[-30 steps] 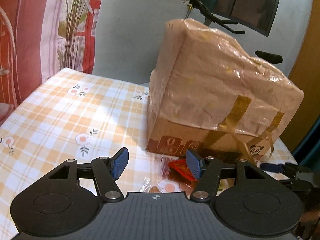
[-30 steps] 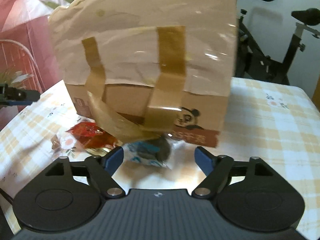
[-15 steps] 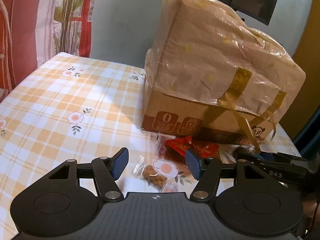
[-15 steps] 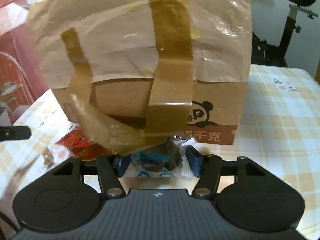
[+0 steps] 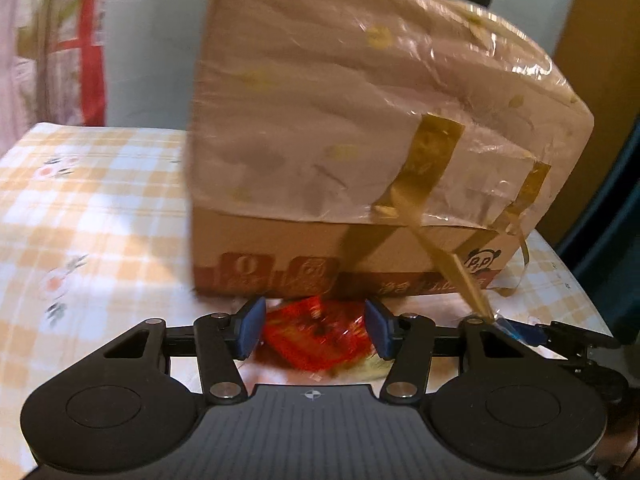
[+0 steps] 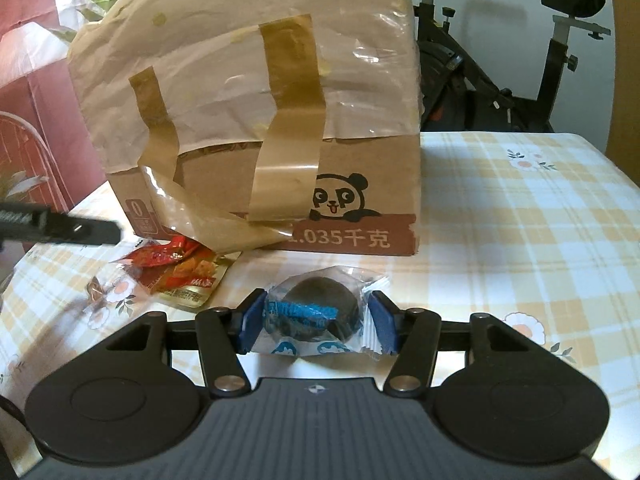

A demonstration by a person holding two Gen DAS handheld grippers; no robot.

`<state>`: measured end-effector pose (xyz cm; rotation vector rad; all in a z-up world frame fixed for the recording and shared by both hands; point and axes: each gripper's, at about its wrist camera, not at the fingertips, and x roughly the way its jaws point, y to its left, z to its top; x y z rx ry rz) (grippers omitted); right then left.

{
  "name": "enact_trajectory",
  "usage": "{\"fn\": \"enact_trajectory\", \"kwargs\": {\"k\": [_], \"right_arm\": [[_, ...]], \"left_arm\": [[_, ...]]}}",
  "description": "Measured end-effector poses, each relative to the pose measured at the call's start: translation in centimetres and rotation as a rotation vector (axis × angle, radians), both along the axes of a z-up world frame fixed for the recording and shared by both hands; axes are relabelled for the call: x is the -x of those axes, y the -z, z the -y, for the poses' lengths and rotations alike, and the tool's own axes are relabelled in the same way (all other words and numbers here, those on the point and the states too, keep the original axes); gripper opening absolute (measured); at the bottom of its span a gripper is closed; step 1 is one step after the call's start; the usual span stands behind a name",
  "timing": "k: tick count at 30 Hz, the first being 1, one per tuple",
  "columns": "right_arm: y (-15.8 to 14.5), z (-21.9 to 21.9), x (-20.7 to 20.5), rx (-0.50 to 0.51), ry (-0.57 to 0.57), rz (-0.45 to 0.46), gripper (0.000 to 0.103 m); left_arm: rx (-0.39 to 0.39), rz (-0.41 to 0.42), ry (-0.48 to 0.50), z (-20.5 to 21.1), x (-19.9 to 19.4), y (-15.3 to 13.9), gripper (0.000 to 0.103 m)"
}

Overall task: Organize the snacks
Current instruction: 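Grasp the red spicy snack packet with the left tool while the right tool grasps the blue-labelled wrapped snack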

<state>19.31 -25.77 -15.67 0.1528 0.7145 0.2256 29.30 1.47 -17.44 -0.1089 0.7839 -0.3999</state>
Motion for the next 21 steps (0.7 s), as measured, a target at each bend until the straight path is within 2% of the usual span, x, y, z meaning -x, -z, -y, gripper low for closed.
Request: {"fn": "enact_trajectory", "kwargs": {"k": [5, 9, 13, 21], "right_arm": [[0.1, 0.1, -0.2, -0.029, 0.005, -0.007, 0.058], [0.1, 0.1, -0.2, -0.029, 0.004, -0.008, 0.058], [0.1, 0.2, -0.2, -0.034, 0.004, -0.009, 0.058], [0.2, 0.0, -0.3, -0.042, 0.006, -0.012, 0.059]], "left_arm": [[0.0, -0.024, 0.027, 0.9, -1.6, 1.6, 0.057], [-0.032, -0.052, 0.033, 1.5, -1.9, 2.8, 0.057], [-0.009, -0.056, 0.055, 1.6, -0.7, 2.8, 0.057], [-0.023, -0.076, 0.123, 2.6, 3.2, 2.9, 0.057]]}}
